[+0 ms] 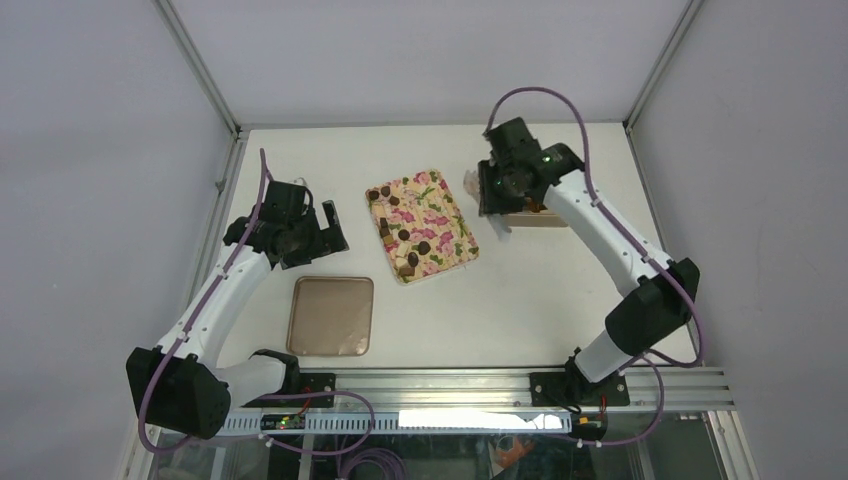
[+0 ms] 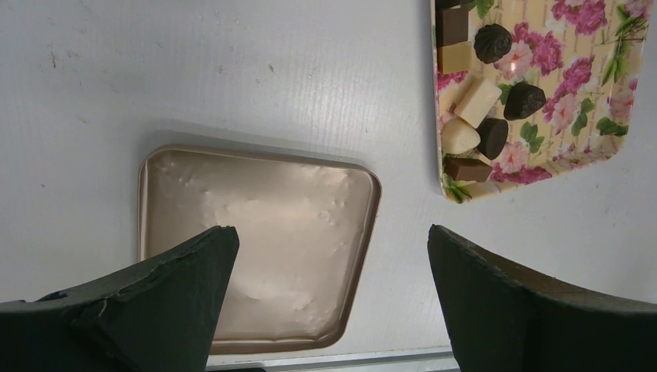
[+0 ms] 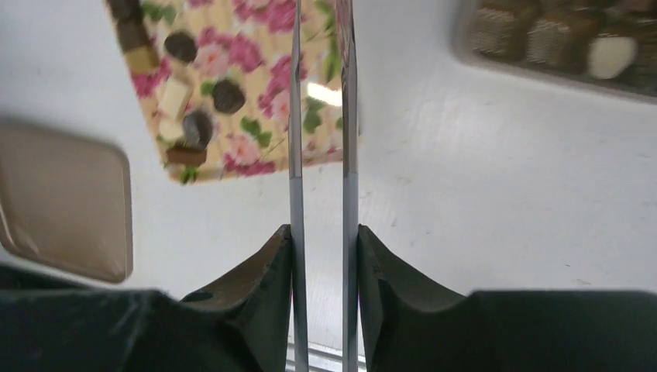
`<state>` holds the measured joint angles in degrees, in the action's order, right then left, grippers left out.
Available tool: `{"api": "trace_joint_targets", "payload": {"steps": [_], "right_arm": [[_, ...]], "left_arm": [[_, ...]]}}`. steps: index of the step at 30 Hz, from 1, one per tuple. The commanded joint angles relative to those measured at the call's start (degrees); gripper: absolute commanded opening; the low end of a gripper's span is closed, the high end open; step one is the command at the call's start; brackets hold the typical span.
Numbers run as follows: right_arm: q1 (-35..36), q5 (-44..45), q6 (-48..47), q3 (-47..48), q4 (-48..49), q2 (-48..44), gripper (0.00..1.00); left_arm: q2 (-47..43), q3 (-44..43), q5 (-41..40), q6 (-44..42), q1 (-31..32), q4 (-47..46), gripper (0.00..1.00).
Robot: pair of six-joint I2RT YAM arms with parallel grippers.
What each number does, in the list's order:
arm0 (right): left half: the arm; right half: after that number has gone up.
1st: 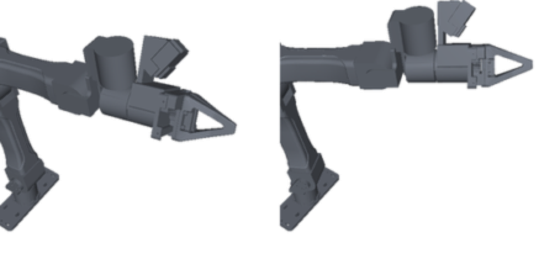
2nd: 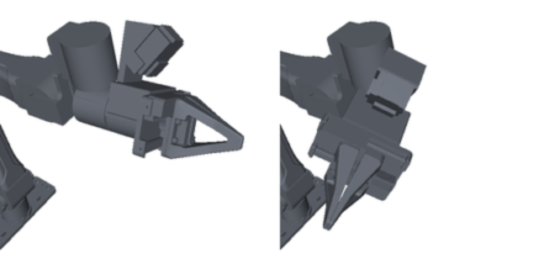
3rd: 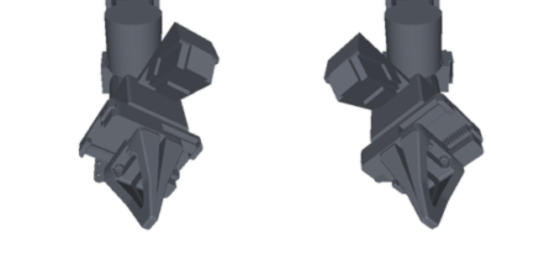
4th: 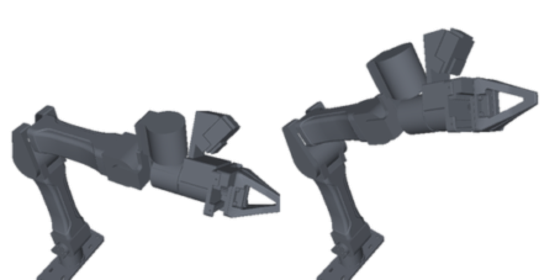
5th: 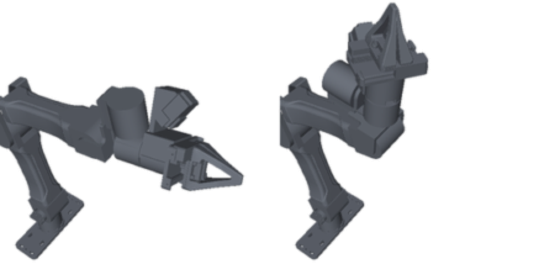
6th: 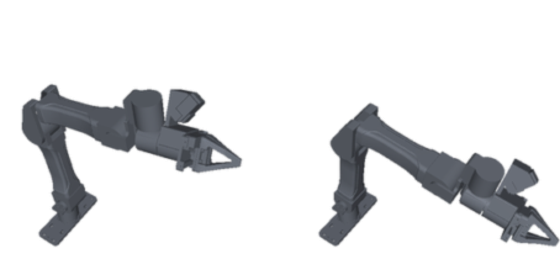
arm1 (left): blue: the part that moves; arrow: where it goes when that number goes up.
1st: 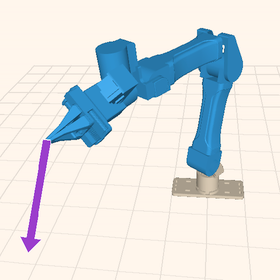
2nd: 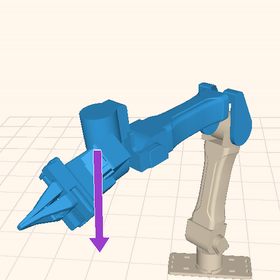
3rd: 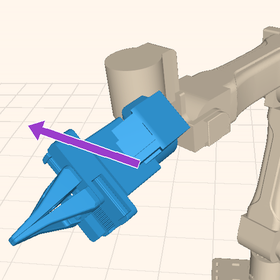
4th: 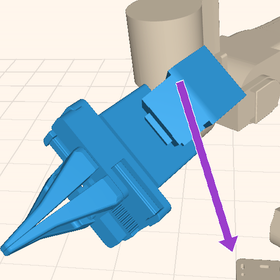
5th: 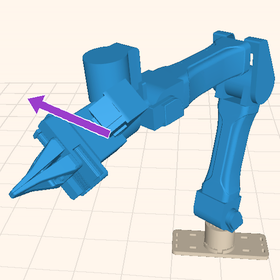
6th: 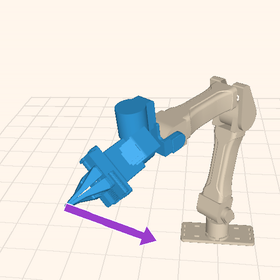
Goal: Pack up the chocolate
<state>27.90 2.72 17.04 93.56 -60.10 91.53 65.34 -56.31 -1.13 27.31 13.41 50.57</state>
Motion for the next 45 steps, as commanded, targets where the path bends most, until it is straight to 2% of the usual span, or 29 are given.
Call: {"api": "trace_joint_targets", "payload": {"steps": [1, 8, 12, 24, 33, 36, 42, 45], "right_arm": [[8.2, -0.8, 0.8, -6.1, 2.4, -1.8, 0.34], [19.0, 4.8, 1.4, -8.7, 1.6, 1.8, 0.36], [22.3, 6.8, 1.1, -7.7, 1.0, 4.9, 0.37], [25.1, 9.2, 0.1, -5.6, 1.4, 11.0, 0.44], [25.4, 10.2, 0.4, -1.3, 0.0, 15.3, 0.45], [25.5, 10.4, 0.2, -0.8, -0.5, 15.7, 0.42], [25.5, 11.4, 0.5, -0.9, -1.3, 14.4, 0.23], [25.4, 11.9, 0.8, -0.8, -1.7, 13.3, 0.18]], "left_arm": [[-1.8, -1.4, 1.0, -0.3, -0.5, -2.0, 0.99], [-2.5, -1.0, 1.0, -0.1, -0.4, -1.9, 0.99], [-3.1, -0.4, 1.0, 0.2, -0.4, -1.9, 0.99], [-3.8, 0.3, 0.6, -0.1, -0.5, -1.6, 0.99], [-3.9, 0.7, 0.3, 0.0, -0.5, -1.6, 0.99], [-3.9, 0.7, 0.3, -0.1, -0.5, -1.6, 0.99], [-3.8, 0.8, 0.3, -0.1, -0.5, -1.6, 0.99], [-3.7, 0.8, 0.4, 0.0, -0.5, -1.6, 0.99]]}}
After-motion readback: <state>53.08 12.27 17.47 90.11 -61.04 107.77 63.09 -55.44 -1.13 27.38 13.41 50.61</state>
